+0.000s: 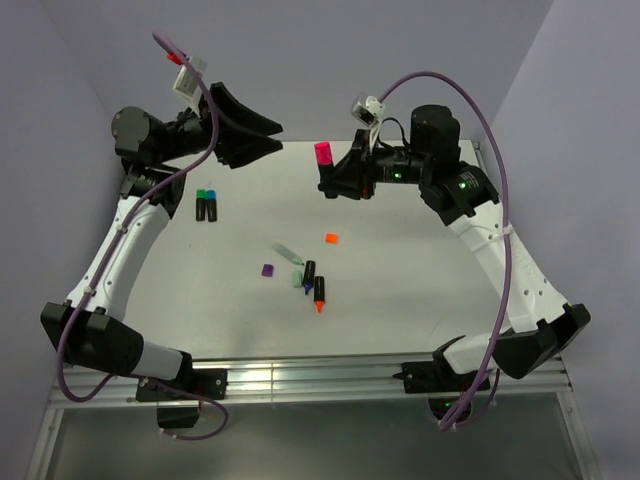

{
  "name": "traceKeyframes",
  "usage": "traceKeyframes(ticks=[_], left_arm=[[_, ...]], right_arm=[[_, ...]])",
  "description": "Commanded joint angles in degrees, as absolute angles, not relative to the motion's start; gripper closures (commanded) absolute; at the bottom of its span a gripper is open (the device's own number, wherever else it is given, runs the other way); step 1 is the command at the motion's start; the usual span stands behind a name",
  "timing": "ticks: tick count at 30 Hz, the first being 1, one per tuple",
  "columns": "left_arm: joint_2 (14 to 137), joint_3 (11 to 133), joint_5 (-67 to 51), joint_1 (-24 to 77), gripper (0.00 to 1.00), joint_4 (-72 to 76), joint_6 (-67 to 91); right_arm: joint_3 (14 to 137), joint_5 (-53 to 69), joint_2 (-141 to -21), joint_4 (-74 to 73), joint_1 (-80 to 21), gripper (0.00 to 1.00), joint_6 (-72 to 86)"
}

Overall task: Insert the pens into the pen caps
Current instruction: Press the pen cap onto the pen.

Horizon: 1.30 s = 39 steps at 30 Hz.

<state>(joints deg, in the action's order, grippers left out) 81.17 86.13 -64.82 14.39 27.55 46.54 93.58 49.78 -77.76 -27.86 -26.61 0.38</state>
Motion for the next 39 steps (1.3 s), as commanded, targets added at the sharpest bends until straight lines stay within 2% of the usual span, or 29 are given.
traceKeyframes(ticks=[1,6,14,21,30,37,39], left_arm=[[79.4,85.3,-65.8,15.2,0.4,39.6,55.3],[81.2,86.6,-64.5,17.5,0.41,36.1,53.1],[84.3,90.6,-58.3,20.8,0.41,20.5,42.6],[85.7,94.4,-56.3,23.4,0.45,11.3,34.7],[85.3,91.0,-59.3,25.9,0.51,12.6,34.6],[85.7,90.0,-63.1,26.0,0.69,15.3,36.2],[85.8,89.5,-65.8,26.0,0.85,18.4,36.6]], right_arm=[[92.4,52.6,-76.5,-25.6,-26.7,1.0,3.3],[91.5,51.2,-76.6,-25.6,-27.4,1.0,3.7],[91.1,49.5,-76.6,-25.5,-28.0,1.0,4.0],[89.6,48.2,-75.8,-25.5,-28.9,1.0,3.5],[89.3,47.1,-76.1,-25.6,-28.9,1.0,2.6],[90.1,48.1,-76.5,-25.6,-28.9,1.0,2.7],[90.4,48.9,-76.5,-25.7,-28.9,1.0,2.6]])
